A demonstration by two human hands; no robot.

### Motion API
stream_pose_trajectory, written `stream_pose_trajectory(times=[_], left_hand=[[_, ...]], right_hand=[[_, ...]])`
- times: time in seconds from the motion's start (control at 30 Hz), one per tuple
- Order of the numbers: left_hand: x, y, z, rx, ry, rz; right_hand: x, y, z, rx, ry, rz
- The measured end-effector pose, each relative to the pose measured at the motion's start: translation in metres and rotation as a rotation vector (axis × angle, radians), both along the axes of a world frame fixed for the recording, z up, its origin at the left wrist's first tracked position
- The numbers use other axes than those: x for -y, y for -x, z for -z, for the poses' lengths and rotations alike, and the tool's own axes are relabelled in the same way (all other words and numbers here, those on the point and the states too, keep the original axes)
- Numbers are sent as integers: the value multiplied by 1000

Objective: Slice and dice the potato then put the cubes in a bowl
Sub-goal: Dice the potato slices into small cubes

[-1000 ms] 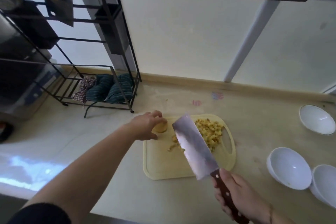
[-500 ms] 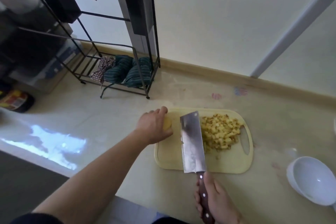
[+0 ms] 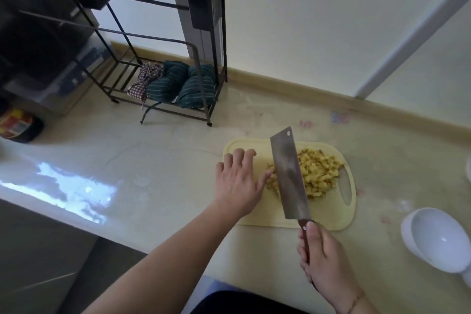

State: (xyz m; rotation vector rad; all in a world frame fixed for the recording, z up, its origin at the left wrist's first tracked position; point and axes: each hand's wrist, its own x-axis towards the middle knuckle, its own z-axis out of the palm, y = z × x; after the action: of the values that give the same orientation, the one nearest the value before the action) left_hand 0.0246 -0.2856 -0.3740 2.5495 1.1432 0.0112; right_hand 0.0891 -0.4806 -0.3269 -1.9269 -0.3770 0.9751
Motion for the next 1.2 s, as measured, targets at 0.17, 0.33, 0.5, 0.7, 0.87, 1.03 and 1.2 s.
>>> stream_pose_trajectory(times=[0.17,0.33,0.5,0.7,0.87,1.03,1.2], left_hand=[[20,-36,11,176,155,-1],[12,-21,16,421,194,-22],[-24,44,32,274,109,501],[-20,58,50,376,-9,420],[4,53,53,500,-41,237],[5,67,55,499,-120,311],[0,68,51,497,-139,460]], right_hand=[[1,-3,-1,172,63,-20],[10,1,-13,132,7,6],[13,16,-3,146,10,-140],[6,23,20,192,86,-166],[-6,23,12,295,103,-285],[-7,21,6,328,111,-292],[-9,27,1,346,94,-332]])
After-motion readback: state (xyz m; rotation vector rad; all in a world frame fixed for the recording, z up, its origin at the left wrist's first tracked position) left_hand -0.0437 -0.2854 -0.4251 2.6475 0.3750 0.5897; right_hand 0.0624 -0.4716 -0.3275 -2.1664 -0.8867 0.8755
